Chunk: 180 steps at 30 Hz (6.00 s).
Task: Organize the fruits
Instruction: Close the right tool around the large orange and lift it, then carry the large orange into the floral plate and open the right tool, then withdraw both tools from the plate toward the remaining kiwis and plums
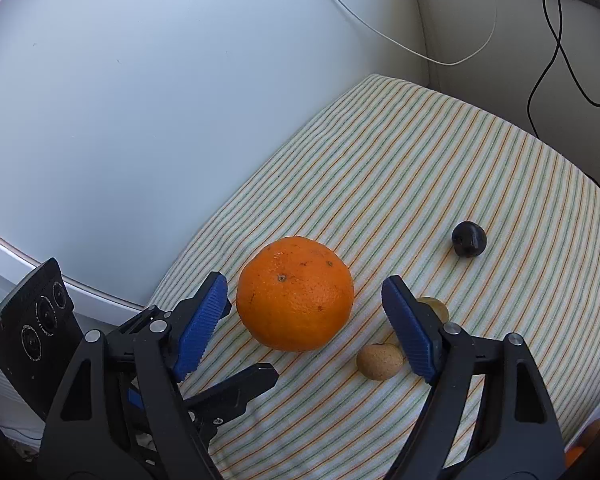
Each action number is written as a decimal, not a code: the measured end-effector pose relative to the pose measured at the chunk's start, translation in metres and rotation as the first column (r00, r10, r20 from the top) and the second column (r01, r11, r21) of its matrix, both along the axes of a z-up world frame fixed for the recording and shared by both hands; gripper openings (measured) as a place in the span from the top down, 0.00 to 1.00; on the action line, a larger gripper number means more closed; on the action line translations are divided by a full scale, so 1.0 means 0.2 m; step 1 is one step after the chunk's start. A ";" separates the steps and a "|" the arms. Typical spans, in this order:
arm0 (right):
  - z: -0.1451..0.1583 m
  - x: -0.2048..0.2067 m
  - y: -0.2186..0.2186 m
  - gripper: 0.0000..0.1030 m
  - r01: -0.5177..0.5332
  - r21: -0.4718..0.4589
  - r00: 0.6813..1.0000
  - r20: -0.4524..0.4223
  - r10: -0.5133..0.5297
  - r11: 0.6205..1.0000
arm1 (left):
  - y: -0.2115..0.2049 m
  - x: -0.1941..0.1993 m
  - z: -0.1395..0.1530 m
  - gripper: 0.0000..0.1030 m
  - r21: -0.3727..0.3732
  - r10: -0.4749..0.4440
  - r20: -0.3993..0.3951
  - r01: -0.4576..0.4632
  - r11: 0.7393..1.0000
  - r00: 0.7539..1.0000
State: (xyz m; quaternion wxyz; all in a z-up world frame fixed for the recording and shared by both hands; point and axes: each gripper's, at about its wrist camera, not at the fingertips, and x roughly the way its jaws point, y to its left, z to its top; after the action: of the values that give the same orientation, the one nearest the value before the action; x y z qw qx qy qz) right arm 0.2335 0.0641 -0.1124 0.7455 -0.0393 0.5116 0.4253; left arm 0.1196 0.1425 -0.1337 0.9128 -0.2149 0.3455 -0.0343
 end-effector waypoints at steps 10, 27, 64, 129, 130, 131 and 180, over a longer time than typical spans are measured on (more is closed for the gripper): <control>-0.07 0.03 0.05 0.20 -0.017 0.006 0.999 -0.041 0.017 1.000 | 0.01 0.05 -0.03 0.31 -0.029 -0.007 -0.019 0.007 1.000 1.000; -0.17 0.05 0.09 0.27 -0.023 -0.009 0.998 -0.059 0.023 1.000 | 0.01 0.06 -0.07 0.36 -0.038 -0.003 -0.029 0.002 0.999 1.000; 0.14 -0.12 -0.64 0.28 0.127 0.098 0.992 -0.003 -0.127 0.987 | -0.64 0.08 0.24 0.36 0.054 -0.180 0.084 0.176 0.983 0.980; 0.32 -0.15 -1.29 0.25 0.355 0.013 0.918 0.183 -0.351 0.935 | -1.07 0.07 0.31 0.34 0.146 -0.371 0.079 0.357 0.922 0.925; 0.32 -0.15 -1.29 0.24 0.359 0.018 0.916 0.185 -0.356 0.933 | -1.06 0.06 0.32 0.34 0.147 -0.370 0.082 0.356 0.923 0.925; 0.33 -0.16 -1.30 0.23 0.363 0.023 0.914 0.185 -0.361 0.931 | -1.05 0.06 0.32 0.34 0.148 -0.369 0.083 0.354 0.923 0.926; 0.14 -0.40 -0.72 0.45 0.206 0.058 0.939 0.269 -0.214 0.977 | -0.28 -0.06 0.07 0.44 0.140 -0.119 0.016 0.116 0.983 0.993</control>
State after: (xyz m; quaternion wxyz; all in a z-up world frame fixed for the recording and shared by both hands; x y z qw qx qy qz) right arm 0.1538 -0.0802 -0.0850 0.8505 -0.0319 0.3988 0.3416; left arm 0.1080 0.0863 -0.1192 0.9261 -0.1298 0.3478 -0.0666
